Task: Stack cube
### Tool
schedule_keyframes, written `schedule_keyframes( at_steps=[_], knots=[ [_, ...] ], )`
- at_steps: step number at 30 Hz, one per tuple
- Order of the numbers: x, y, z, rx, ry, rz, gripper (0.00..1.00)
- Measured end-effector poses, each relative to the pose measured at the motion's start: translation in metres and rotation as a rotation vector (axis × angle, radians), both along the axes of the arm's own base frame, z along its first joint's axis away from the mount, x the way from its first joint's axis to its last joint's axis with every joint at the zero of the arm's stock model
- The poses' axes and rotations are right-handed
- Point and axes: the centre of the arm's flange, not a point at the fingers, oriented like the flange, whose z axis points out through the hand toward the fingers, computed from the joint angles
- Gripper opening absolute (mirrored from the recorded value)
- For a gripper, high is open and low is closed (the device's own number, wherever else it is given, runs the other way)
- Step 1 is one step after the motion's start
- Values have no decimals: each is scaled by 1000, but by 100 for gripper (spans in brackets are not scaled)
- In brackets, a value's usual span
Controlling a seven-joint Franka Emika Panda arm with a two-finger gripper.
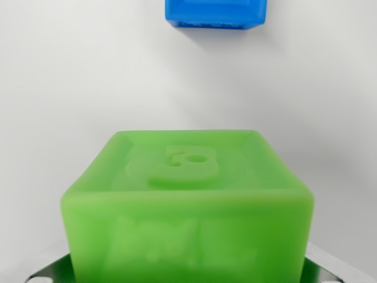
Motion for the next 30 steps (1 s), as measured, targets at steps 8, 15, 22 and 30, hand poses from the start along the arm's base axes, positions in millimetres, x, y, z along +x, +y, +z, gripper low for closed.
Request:
schedule_keyframes(
  at_steps=[8,15,22,30],
  knots=[
    [14,9,1,0,1,-12,0],
    [26,17,1,1,1,-21,0],
    [39,25,2,1,2,-31,0],
    [52,34,3,2,1,-41,0]
  ],
)
